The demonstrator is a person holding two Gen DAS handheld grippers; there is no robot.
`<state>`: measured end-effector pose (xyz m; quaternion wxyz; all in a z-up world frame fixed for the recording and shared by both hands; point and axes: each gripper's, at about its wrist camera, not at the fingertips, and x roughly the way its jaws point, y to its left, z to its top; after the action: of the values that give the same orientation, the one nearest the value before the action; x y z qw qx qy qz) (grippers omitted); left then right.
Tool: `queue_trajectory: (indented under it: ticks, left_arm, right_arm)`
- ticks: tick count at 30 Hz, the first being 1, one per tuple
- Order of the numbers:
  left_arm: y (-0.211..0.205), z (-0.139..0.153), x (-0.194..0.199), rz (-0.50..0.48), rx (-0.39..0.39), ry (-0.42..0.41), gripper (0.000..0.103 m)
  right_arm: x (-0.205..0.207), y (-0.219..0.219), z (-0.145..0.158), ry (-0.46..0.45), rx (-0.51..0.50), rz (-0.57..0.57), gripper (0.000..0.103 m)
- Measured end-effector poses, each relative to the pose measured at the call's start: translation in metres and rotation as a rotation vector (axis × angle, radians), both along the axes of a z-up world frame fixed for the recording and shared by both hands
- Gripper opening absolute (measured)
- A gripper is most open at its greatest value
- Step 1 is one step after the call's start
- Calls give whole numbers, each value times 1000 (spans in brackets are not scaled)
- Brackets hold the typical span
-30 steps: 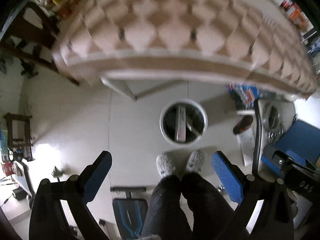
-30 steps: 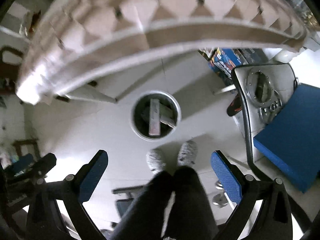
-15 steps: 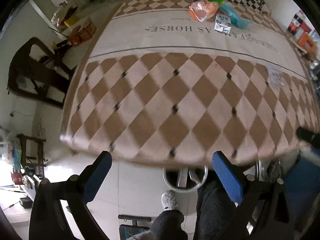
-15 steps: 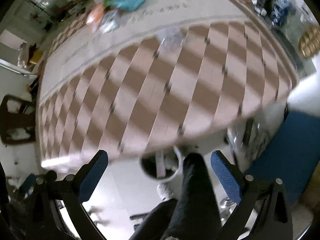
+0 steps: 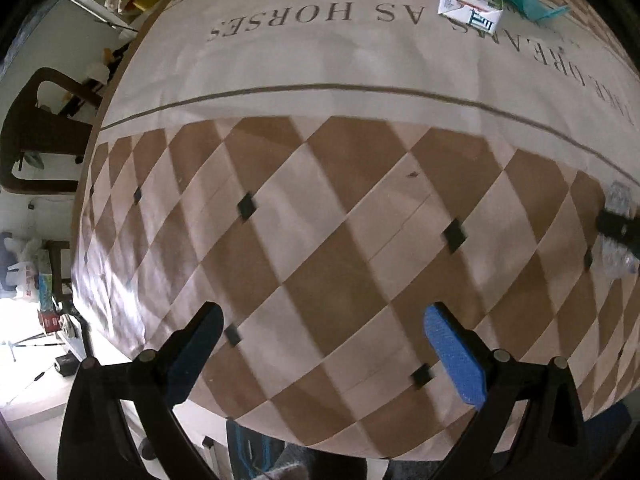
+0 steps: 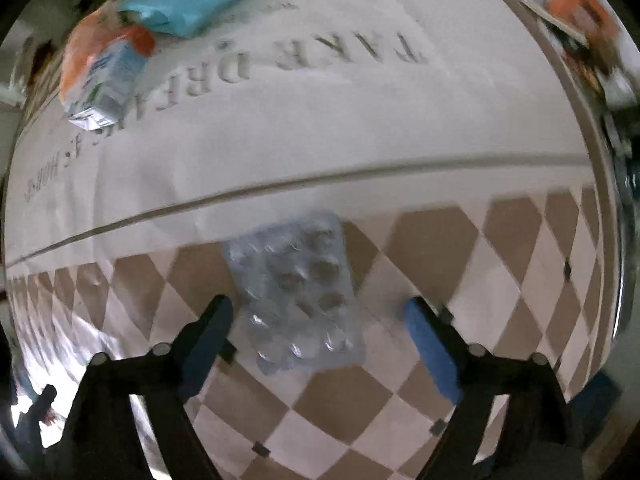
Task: Collect trash
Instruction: 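Grasp the Perfectland milk carton with the left tool while the right tool grasps the blister pack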
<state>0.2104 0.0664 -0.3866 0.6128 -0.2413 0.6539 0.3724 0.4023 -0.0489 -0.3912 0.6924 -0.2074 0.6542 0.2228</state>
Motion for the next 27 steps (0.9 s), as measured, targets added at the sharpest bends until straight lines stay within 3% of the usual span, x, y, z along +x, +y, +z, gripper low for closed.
queue_trajectory:
  ticks: [2,3,6,11,18,20,24,27]
  left_arm:
    - [4,5,11,12,-10,-7,103]
    - [7,8,17,16,-14,-13,103]
    - [22,25,45,16,-9,-62,103]
    - [60,48,113,-56,8,-148,103]
    - [94,32,194,-195,-21,-138,102]
    - [96,21,207,-224,-44,-115,94]
    - [102,9,219,-229,-72,-95,55]
    - [103,11,224,-234,-69,-101,50]
  right_arm:
    - [-5,9,5,-36,-17,52,67]
    - [-6,12,7,-43,-16,69,53]
    - [3,17,16,-14,20,64,53]
    - [52,26,38,20,97,14,53]
    - [131,51,46,38,125,-36,53]
    - [146,56,43,41,113,-43,53]
    - [167,65,36,62,97,-50,53]
    - [176,70,33,70,92,-41,53]
